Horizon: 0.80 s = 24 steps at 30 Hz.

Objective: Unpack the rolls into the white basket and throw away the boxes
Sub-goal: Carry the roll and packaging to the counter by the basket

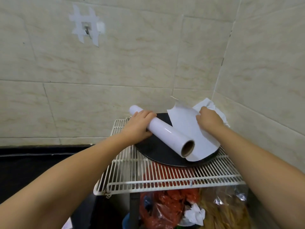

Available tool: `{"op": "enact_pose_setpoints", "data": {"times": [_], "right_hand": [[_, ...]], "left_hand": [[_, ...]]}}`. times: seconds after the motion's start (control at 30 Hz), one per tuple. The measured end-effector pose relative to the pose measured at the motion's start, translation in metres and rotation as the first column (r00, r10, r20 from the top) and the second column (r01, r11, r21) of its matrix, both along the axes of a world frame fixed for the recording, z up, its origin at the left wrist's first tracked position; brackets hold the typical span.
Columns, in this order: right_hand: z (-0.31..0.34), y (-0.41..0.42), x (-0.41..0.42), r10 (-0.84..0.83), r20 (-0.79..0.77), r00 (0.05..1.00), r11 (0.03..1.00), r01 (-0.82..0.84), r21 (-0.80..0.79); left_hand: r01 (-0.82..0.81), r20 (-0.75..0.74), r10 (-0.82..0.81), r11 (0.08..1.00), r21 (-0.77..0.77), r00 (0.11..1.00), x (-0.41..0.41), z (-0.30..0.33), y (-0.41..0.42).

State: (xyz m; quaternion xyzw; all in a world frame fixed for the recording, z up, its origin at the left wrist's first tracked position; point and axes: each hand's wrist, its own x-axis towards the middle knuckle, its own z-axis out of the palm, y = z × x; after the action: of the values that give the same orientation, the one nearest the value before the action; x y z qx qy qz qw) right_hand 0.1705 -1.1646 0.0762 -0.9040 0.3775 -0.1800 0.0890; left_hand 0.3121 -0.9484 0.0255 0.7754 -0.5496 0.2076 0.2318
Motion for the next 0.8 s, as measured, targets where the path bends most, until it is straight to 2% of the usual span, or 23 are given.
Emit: {"op": "enact_pose_setpoints", "data": {"times": [0.1,0.2,0.4,0.6,0.8], "right_hand": [[0.020,0.034,0.017,0.077,0.163,0.984,0.996,-0.068,-0.056],[0.037,0.080,0.044,0.174,0.307,0.936,0.985,-0.165,-0.056],[0.049,0.209,0.102,0.374,0.512,0.773,0.915,-0.396,-0.070],[0.021,0.333,0.151,0.508,0.474,0.720,0.824,-0.567,-0.022],[-0.045,0.418,0.176,0.636,0.331,0.697,0.737,-0.676,0.009]], "left_hand": [[-0.068,-0.019,0.067,0.992,-0.103,0.998,0.012,0.026,0.040],[-0.209,-0.046,0.204,0.963,-0.172,0.978,0.027,0.046,0.096],[-0.405,-0.268,0.344,0.888,-0.220,0.900,0.049,0.060,0.232],[-0.565,-0.547,0.366,0.787,-0.250,0.752,0.051,0.040,0.354],[-0.641,-0.875,0.137,0.734,-0.225,0.465,0.040,-0.013,0.411]]}}
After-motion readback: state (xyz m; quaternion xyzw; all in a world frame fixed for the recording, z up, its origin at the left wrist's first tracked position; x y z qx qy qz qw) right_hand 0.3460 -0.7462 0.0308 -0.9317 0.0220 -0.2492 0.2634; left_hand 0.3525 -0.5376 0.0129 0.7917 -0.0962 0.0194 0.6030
